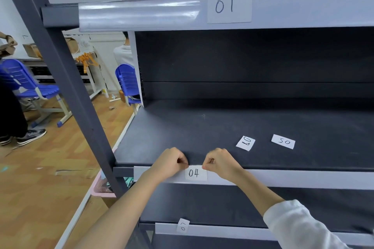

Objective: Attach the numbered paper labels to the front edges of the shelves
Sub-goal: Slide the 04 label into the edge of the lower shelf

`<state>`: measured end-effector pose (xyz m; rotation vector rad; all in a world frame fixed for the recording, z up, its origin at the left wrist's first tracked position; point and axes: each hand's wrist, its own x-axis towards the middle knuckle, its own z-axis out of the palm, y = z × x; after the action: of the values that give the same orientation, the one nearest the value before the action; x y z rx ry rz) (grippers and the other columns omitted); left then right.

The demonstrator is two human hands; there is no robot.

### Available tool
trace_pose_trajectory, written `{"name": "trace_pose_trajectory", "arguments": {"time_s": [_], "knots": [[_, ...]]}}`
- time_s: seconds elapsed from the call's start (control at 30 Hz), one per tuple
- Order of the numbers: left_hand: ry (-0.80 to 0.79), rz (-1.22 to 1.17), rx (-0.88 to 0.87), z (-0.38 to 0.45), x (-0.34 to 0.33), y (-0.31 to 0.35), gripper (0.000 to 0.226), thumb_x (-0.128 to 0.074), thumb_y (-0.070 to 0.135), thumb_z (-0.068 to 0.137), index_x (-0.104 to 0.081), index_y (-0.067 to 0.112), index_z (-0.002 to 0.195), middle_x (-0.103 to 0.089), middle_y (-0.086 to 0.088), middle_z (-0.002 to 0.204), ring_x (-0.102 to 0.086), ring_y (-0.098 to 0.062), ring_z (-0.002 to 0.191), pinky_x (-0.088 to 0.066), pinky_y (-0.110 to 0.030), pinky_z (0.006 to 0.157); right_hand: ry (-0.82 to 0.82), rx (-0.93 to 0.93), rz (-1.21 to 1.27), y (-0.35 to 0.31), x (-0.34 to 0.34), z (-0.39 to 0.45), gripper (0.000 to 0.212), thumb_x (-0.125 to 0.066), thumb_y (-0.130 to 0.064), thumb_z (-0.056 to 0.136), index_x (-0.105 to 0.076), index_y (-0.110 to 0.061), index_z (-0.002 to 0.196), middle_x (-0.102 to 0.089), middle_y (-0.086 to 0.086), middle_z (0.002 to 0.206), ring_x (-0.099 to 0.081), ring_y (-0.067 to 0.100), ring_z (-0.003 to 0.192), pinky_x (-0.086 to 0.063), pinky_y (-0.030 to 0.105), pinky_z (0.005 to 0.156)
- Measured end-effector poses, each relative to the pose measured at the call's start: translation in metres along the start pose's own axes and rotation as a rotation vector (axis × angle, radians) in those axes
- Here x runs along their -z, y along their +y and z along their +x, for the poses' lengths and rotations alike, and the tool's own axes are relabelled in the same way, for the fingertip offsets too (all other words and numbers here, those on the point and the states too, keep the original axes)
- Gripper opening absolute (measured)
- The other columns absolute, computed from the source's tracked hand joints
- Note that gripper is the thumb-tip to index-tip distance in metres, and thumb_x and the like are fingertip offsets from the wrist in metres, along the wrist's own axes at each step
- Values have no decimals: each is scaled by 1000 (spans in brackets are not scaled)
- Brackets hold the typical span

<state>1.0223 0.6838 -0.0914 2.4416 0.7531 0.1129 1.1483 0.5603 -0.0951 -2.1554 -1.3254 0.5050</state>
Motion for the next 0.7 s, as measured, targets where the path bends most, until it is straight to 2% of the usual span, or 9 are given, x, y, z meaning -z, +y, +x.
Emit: {"name": "trace_pose_trajectory", "arguments": {"time_s": [0.13, 0.23, 0.3, 0.33, 0.4, 0.43, 0.5, 0.6, 0.7], "knots": [[6, -5, 0, 0, -1, -1, 15, -59, 11, 82, -72, 4, 87, -73, -11, 95, -54, -12, 74, -35, -16, 64, -8, -1, -16, -2, 1, 0, 14, -60, -4, 81, -69, 6, 81, -53, -13, 57, -45, 1, 51, -37, 3, 49], [12, -28, 0, 1, -1, -2, 14, -61, 9, 81, -72, 3, 86, -73, -10, 94, -54, -13, 73, -38, -17, 61, -5, -13, -9, -2, 1, -1, 14, -59, -4, 81, -69, 6, 82, -51, -17, 57, -45, 0, 52, -37, 2, 48], [30, -52, 3, 1, -2, -3, 12, -63, 9, 79, -73, 4, 83, -73, -5, 85, -55, -9, 66, -38, -9, 56, 5, -32, 6, -2, 0, -2, 14, -59, -4, 82, -69, 4, 84, -56, -12, 59, -48, 4, 55, -36, 4, 47], [36, -68, 10, 1, -2, -4, 10, -63, 9, 78, -73, 5, 80, -72, 1, 76, -54, -5, 62, -38, -7, 55, 8, -43, 16, -2, -1, -2, 14, -59, -5, 81, -70, 4, 85, -63, -4, 63, -49, 9, 59, -36, 5, 49], [21, -95, 20, 2, 1, -5, 9, -66, 10, 75, -72, 13, 69, -62, 14, 62, -53, 0, 60, -41, -10, 58, 17, -57, 39, -3, -1, -3, 13, -61, -6, 81, -70, 2, 86, -71, 12, 78, -51, 12, 67, -37, 9, 53], [10, -102, 23, 3, 2, -5, 12, -68, 11, 74, -69, 17, 64, -60, 16, 60, -53, 0, 59, -42, -14, 61, 24, -58, 51, -4, 0, -4, 14, -62, -7, 81, -70, 1, 89, -70, 14, 83, -53, 12, 69, -37, 8, 54], [4, -116, 23, 7, 6, -5, 14, -71, 13, 72, -67, 22, 62, -60, 17, 61, -55, -1, 60, -43, -16, 62, 58, -70, 92, -3, 4, -5, 20, -66, -10, 79, -69, 0, 96, -68, 9, 81, -55, 11, 71, -37, 1, 53], [29, -169, -13, 11, 7, -1, 25, -72, 15, 74, -60, 30, 58, -62, 15, 63, -56, -2, 61, -43, -16, 63, 127, -103, 126, 2, 16, -10, 22, -66, -10, 79, -69, -1, 99, -57, -5, 72, -55, 12, 73, -37, 0, 49], [65, -194, -35, 11, 0, 12, 30, -71, 15, 75, -58, 34, 55, -62, 15, 61, -55, 2, 58, -43, -16, 63, 156, -138, 127, 12, 26, -22, 19, -64, -8, 80, -68, 1, 96, -61, 5, 80, -56, 13, 75, -38, 3, 53]]}}
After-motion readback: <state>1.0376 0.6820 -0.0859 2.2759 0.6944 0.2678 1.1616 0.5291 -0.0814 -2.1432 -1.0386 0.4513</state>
